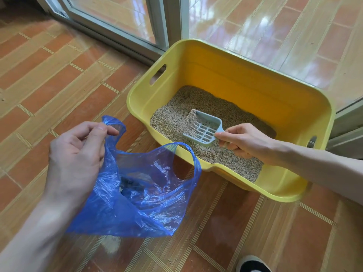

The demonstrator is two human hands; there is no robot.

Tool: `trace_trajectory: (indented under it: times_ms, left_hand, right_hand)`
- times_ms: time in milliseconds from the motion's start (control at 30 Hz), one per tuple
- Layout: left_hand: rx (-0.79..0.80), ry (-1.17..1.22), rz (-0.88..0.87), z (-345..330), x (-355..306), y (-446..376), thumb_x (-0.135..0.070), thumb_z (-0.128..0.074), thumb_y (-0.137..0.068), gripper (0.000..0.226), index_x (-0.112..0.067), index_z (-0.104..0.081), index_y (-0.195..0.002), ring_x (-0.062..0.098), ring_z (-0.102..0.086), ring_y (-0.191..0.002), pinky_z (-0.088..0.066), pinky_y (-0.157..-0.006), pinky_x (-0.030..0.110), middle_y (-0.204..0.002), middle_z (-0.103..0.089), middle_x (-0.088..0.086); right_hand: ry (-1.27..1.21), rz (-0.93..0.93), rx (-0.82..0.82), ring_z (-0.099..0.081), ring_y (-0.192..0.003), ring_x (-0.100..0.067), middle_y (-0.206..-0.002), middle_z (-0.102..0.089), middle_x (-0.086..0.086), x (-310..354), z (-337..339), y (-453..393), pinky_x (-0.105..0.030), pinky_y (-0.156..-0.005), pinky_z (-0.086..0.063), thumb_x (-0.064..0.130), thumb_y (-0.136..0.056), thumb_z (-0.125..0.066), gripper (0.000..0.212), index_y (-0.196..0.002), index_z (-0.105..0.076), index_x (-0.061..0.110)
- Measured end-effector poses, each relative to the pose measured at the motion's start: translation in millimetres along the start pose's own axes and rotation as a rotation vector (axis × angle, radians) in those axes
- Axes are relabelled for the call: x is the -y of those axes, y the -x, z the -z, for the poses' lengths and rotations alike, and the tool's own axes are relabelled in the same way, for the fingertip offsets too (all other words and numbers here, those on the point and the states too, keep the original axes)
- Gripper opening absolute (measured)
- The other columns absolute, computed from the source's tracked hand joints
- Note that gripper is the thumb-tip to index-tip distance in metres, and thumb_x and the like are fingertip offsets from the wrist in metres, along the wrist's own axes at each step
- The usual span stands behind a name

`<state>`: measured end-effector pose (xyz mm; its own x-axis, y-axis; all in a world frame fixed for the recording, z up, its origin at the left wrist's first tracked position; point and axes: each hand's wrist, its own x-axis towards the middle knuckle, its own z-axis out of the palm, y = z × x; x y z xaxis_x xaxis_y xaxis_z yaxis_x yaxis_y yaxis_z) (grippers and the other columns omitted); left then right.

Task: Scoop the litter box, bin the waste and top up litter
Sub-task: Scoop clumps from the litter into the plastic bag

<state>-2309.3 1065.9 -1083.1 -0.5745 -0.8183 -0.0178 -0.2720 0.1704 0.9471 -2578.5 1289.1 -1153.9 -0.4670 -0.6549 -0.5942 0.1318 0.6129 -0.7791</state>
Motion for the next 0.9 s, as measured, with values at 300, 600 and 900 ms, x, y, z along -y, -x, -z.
trace_trajectory:
  times_ms: [300, 600, 900]
  left_hand:
    - [0.000, 0.002, -0.005, 0.2, -2.9, 1.4, -0.021, -0.051, -0.108, 0.031, -0.019, -0.072, -0.086, 0.012, -0.019, -0.044, -0.016, -0.042, 0.018, -0.049, -0.027, -0.010]
    - [0.000, -0.010, -0.019, 5.0, -4.1, 3.3, -0.026, -0.052, -0.108, 0.029, -0.019, -0.072, -0.089, 0.012, -0.019, -0.044, -0.016, -0.044, 0.020, -0.049, -0.027, -0.010]
    - [-0.011, -0.012, -0.007, 7.6, -8.7, 7.0, -0.022, -0.052, -0.108, 0.029, -0.016, -0.072, -0.088, 0.008, -0.021, -0.043, -0.019, -0.041, 0.018, -0.048, -0.028, -0.011]
  right_hand:
    - [-0.054, 0.060, -0.030, -0.032, -0.046, -0.011, -0.061, -0.047, -0.001, 11.4, 3.0, 12.1, -0.021, -0.042, -0.022, 0.043, -0.093, -0.069, 0.043, -0.090, -0.072, 0.001]
    - [-0.074, 0.041, -0.052, -0.034, -0.044, -0.010, -0.064, -0.047, -0.002, 10.0, -2.3, 16.2, -0.019, -0.039, -0.024, 0.042, -0.094, -0.069, 0.036, -0.086, -0.074, 0.007]
    - [-0.023, 0.074, -0.063, -0.035, -0.045, -0.011, -0.062, -0.048, -0.001, 21.8, -13.0, 26.7, -0.020, -0.039, -0.026, 0.042, -0.094, -0.069, 0.040, -0.086, -0.074, 0.003]
